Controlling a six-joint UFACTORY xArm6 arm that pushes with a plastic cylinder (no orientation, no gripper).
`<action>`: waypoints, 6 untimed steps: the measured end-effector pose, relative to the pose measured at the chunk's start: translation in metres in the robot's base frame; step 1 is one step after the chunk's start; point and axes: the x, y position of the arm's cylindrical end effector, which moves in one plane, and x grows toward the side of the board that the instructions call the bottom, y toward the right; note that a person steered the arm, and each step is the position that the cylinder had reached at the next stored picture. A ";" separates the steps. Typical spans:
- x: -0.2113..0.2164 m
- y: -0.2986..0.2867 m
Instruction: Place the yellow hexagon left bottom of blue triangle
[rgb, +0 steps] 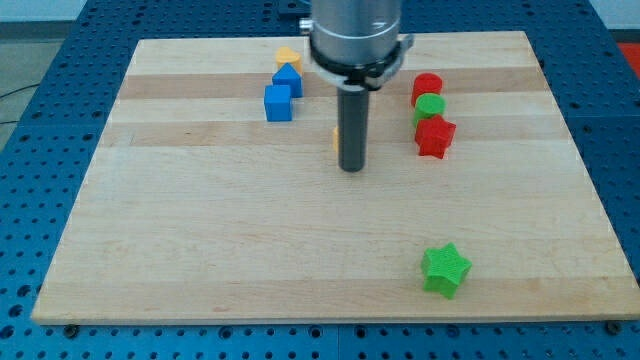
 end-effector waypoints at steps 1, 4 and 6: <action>-0.022 0.007; -0.088 -0.015; -0.100 -0.057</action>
